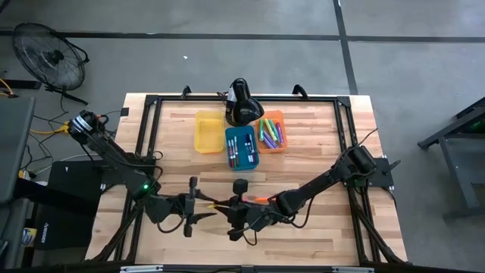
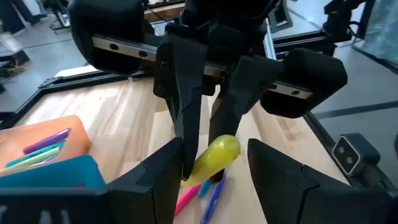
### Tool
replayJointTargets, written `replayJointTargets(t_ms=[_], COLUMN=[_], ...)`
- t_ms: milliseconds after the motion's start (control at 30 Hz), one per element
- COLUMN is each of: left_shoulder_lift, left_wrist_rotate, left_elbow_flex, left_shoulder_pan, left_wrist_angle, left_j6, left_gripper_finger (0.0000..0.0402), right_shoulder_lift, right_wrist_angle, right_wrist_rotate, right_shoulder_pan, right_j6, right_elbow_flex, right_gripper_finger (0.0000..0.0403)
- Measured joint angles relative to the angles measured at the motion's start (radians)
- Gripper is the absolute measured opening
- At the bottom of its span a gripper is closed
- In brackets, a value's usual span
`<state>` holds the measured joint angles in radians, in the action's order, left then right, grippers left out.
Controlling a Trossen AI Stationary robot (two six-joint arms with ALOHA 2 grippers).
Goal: Pick & Place Markers
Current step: Put the yellow mini marker into the yellow bin
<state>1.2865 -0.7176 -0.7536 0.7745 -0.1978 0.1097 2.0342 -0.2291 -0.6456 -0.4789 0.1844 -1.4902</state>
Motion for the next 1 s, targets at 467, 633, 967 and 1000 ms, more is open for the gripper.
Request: replayJointTargets(t_ms=[467,633,967,1000], left_shoulder_lift=[0.0,0.0,0.0,-0.001], left_wrist_rotate=[0.047,0.056,0.068,0.067], left_elbow_flex=[0.0,0.0,0.0,0.0], left_shoulder_pan=[-0.009,-0.009,-0.011,-0.012], left_wrist_angle=[-0.013,-0.011,-0.013,-0.015], left_j6=[-0.036,-0.049,-0.057,-0.057], left_gripper_finger=[0.007,0.0033,0.0033,0.0033], right_shoulder_lift=[0.0,-0.001,-0.001,-0.001], right_wrist_angle=[0.007,0.023,0.044,0.05], right_wrist_rotate=[0.01,0.005,-0.056,-0.101], right_shoulder_pan=[-0.001,-0.001,-0.002,-0.003], right_j6=[-0.007,-0.035,-0.065,-0.078], right_elbow_flex=[-0.001,-0.001,-0.001,-0.001], right_gripper_finger=[0.0028,0.0023,0.0087,0.0103])
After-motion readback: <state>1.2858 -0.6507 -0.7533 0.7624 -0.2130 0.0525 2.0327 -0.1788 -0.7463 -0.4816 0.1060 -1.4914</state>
